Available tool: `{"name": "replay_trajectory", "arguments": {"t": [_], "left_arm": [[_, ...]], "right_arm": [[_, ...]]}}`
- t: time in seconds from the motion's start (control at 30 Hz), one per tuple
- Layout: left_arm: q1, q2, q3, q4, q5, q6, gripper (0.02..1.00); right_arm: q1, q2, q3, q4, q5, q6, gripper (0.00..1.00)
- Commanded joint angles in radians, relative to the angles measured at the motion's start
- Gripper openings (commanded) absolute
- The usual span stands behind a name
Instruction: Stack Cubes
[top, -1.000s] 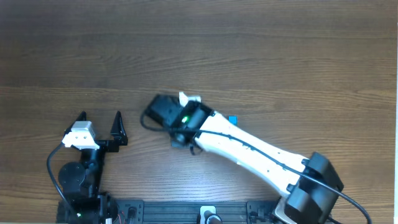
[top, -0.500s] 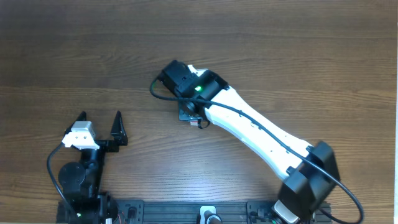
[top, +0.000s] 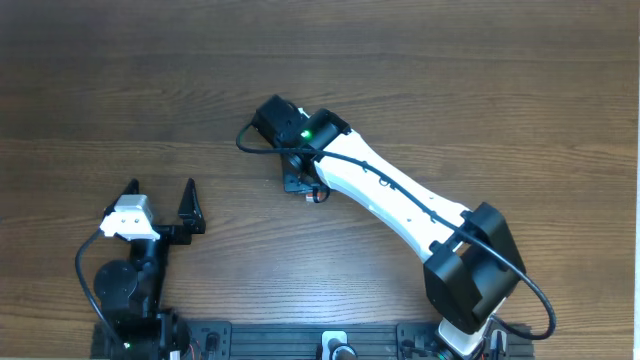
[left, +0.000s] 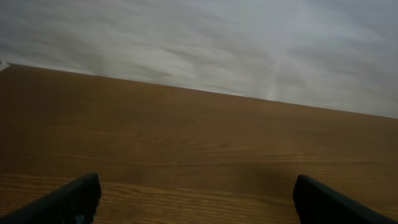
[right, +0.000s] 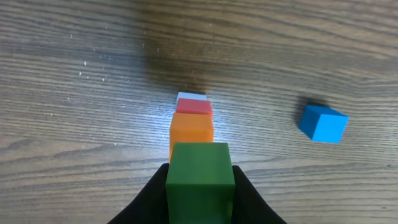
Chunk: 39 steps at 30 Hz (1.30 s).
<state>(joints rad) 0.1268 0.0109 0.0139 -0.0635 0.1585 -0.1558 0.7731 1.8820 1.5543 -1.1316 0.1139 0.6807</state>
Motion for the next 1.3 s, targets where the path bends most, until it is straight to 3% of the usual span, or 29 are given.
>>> {"name": "replay_trajectory", "arguments": {"t": [0.03, 1.3], "left_arm": [[0.006, -0.008, -0.008, 0.003, 0.009, 0.018, 1.000], [0.006, -0.008, -0.008, 0.003, 0.009, 0.018, 1.000]], "right_arm": [[-0.006, 0.022, 0.020, 0.005, -0.016, -0.003, 0.141], [-0.009, 0.056, 0.013, 0.025, -0.031, -0.002, 0.183]]}}
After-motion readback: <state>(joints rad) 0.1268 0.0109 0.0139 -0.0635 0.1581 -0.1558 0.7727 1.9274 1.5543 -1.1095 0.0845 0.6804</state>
